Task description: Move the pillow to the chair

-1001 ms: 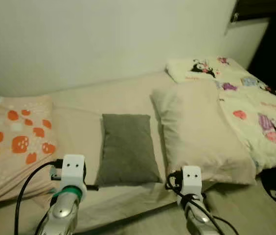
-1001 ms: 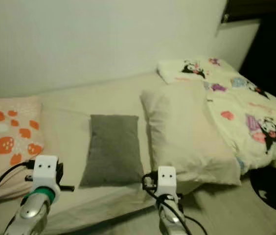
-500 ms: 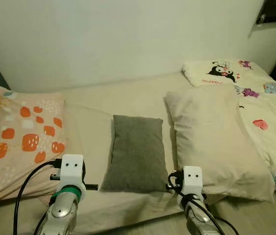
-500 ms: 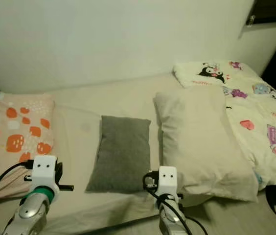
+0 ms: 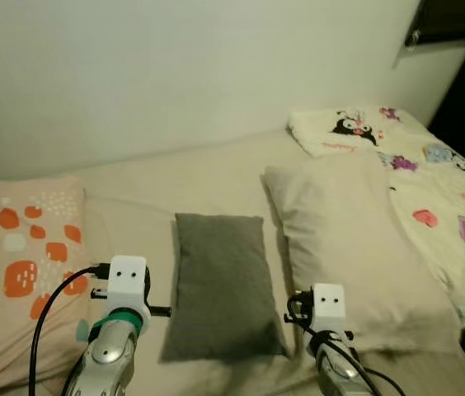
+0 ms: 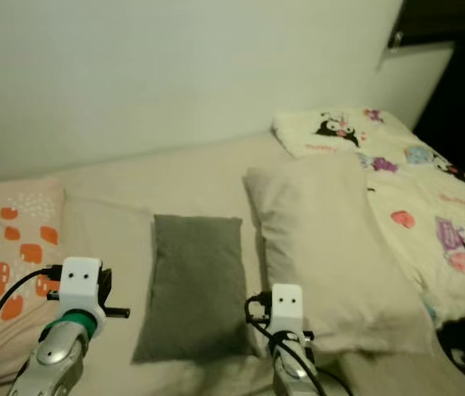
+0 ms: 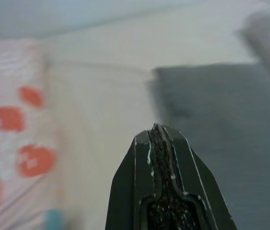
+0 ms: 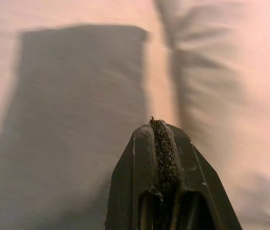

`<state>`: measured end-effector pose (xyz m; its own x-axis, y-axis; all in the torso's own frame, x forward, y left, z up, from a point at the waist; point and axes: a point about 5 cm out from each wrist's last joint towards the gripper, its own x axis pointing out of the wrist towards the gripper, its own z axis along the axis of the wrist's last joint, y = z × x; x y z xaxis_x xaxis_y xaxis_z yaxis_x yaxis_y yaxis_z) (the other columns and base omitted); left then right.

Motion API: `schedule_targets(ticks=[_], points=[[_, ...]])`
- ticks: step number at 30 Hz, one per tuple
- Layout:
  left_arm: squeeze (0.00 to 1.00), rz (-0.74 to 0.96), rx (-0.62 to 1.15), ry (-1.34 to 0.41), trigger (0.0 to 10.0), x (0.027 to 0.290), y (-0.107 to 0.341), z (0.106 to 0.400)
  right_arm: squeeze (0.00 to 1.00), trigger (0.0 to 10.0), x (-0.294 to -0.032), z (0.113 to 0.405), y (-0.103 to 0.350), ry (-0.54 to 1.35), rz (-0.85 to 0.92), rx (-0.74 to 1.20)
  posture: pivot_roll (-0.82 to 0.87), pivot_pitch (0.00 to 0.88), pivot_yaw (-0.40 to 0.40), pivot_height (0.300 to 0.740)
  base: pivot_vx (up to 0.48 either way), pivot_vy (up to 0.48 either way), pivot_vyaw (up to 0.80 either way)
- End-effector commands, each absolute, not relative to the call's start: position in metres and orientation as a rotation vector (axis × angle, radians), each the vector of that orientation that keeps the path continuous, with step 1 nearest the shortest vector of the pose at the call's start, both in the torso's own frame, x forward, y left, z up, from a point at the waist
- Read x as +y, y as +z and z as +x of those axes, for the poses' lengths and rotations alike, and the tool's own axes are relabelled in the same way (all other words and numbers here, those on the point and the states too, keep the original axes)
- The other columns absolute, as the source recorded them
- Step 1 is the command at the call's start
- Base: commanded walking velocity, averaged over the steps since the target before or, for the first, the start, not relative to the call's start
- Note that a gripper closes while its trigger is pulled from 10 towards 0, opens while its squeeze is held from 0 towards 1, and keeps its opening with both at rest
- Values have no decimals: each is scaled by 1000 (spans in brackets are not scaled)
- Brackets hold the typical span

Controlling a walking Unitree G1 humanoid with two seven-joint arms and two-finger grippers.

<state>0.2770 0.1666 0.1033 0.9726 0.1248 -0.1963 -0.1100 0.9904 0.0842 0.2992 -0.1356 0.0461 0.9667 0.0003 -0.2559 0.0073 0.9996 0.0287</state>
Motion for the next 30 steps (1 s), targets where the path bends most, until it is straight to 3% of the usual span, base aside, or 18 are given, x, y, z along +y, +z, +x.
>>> schedule_targets(ticks=[1, 12, 30], points=[[0, 74, 222, 125, 10000, 167, 100, 276, 0, 10000, -137, 294, 40, -6, 21, 282, 66, 26, 97, 740, 266, 0, 0], [0, 89, 208, 153, 10000, 166, 101, 277, 0, 10000, -135, 295, 40, 20, -1, 279, 69, 27, 93, 740, 0, 0, 0], [0, 98, 207, 163, 10000, 166, 101, 277, 0, 10000, -129, 296, 41, 59, -3, 277, 66, 29, 97, 740, 0, 0, 800]])
